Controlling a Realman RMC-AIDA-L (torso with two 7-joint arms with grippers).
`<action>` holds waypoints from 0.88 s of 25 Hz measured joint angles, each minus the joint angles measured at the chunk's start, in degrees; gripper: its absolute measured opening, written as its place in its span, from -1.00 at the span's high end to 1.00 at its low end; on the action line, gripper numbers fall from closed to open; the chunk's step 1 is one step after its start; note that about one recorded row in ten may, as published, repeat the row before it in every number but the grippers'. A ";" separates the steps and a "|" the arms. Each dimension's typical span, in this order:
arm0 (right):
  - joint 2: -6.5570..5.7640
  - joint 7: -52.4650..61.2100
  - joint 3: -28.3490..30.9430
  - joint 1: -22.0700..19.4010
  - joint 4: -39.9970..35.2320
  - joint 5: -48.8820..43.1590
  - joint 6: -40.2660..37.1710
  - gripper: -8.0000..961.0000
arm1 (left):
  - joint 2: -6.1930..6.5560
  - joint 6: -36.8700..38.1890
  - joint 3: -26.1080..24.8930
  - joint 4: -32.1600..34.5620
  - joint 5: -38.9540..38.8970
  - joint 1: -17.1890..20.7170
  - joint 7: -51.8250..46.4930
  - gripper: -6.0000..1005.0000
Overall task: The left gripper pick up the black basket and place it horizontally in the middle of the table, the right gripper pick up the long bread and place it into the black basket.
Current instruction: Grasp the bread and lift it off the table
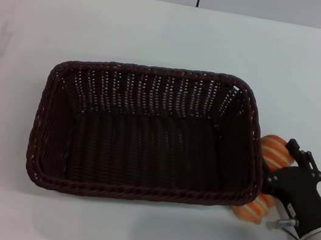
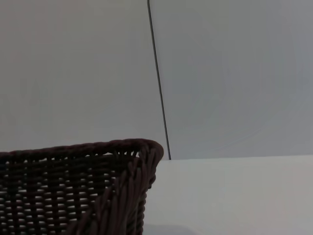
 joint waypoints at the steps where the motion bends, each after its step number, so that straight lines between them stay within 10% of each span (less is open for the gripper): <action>1: 0.00 0.00 0.08 0.05 -0.04 0.00 0.46 -0.46 | 0.00 0.00 0.00 0.00 0.00 0.00 0.00 -0.57; 13: -0.32 0.03 2.35 -1.31 1.21 0.50 -0.83 -0.45 | 0.07 -0.02 0.02 0.11 -0.02 -0.17 -0.06 -0.57; 22: -0.45 0.02 1.32 -6.43 2.13 -0.14 -25.39 -0.10 | 0.12 0.06 0.07 0.11 0.00 -0.19 -0.08 -0.57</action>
